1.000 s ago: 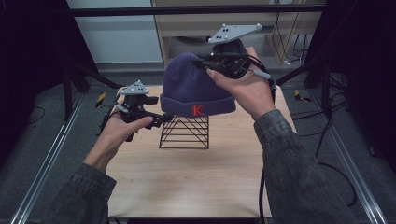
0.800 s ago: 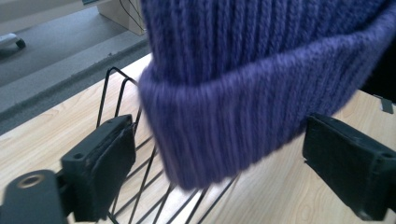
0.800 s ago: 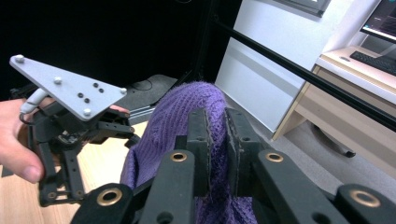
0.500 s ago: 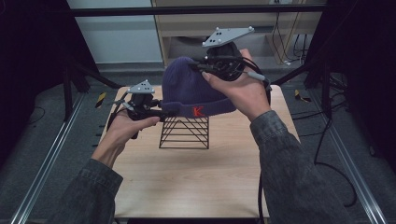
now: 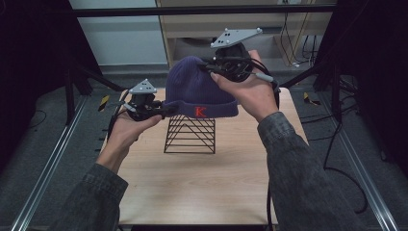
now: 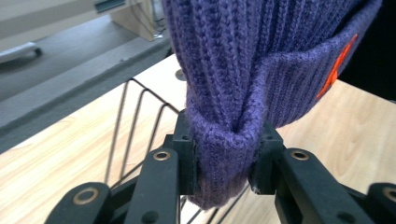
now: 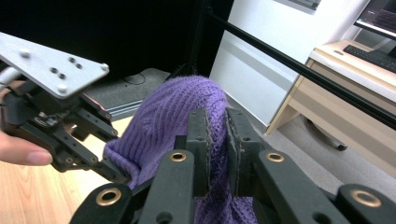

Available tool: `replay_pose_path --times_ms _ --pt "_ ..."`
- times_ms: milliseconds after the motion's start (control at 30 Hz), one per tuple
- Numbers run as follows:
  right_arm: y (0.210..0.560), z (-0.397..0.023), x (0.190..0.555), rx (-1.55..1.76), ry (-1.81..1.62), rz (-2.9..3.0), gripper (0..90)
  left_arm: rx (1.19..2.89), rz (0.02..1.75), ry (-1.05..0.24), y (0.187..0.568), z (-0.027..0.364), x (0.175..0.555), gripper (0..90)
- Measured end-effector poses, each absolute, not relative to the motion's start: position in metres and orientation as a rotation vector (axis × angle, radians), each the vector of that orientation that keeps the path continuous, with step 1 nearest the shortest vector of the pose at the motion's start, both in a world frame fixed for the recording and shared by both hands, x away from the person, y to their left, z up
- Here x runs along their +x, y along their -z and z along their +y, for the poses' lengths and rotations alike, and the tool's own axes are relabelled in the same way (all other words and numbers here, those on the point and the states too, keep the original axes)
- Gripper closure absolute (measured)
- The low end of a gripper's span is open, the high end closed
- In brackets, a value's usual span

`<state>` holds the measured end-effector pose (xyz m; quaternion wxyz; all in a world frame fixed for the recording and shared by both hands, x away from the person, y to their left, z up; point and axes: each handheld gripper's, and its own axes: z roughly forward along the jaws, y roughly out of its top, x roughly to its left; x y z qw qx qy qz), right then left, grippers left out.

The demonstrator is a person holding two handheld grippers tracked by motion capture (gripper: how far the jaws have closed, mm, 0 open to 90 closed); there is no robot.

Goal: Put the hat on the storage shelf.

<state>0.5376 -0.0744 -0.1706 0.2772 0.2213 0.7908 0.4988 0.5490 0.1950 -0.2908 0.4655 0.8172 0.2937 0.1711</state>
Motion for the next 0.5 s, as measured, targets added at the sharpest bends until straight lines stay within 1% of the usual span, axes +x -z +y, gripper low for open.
replay_pose_path --times_ms 200,367,500 --pt "0.175 -0.074 0.548 0.626 -1.339 2.109 81.0 1.986 0.764 -0.473 0.286 0.201 0.552 68.6" --pt "0.185 -0.073 0.559 0.659 -1.322 2.126 80.8 2.009 0.774 -0.483 0.291 0.202 0.555 68.6" --pt "0.196 -0.074 0.568 0.697 -1.318 2.142 80.8 2.011 0.784 -0.463 0.298 0.204 0.557 68.5"
